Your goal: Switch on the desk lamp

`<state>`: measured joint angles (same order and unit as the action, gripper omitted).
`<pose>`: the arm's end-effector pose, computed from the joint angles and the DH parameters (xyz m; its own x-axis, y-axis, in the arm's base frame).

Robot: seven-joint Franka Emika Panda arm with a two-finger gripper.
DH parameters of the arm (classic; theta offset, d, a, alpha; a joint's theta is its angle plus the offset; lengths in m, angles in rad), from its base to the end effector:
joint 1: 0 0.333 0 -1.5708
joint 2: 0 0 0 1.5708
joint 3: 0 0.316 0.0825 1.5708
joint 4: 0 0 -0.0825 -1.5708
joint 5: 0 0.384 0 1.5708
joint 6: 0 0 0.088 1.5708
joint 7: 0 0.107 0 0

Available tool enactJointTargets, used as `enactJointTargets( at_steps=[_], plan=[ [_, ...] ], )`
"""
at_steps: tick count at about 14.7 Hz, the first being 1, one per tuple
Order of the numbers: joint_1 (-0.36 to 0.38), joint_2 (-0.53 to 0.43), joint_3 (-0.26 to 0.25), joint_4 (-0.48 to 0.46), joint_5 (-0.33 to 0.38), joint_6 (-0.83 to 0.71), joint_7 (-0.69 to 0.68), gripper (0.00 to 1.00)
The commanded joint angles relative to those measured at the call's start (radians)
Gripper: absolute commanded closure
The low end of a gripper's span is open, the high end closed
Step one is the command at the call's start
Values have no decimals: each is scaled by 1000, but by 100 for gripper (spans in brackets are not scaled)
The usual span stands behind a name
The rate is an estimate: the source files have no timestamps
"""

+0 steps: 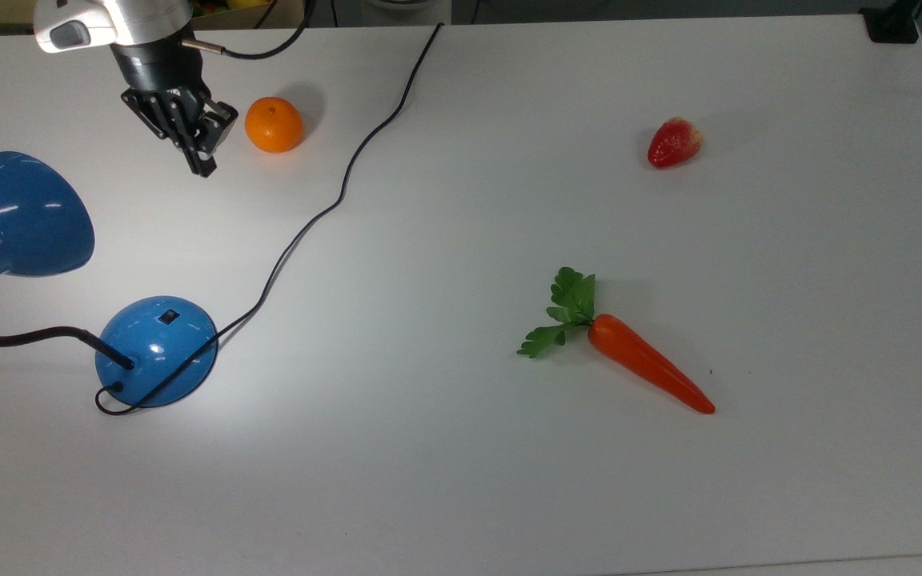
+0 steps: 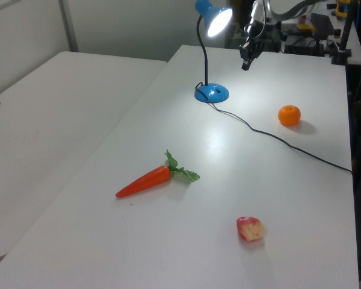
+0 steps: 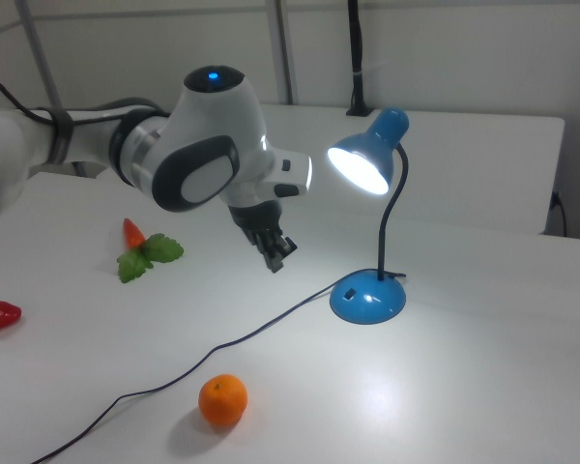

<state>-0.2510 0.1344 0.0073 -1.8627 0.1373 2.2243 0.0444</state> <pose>0.6006 -0.1451 0.4673 0.9091 -0.3573 0.2142 -0.3347 -0.9326 -0.1352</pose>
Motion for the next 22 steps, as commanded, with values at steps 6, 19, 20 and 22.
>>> enactJointTargets(
  at_steps=[6,19,20,22],
  plan=[
    [24,-50,3,103,5,-458,-192,77],
    [26,-136,13,146,4,-595,-216,0],
    [24,-134,13,146,4,-595,-215,0],
    [26,-136,11,146,2,-598,-204,0]
  ],
)
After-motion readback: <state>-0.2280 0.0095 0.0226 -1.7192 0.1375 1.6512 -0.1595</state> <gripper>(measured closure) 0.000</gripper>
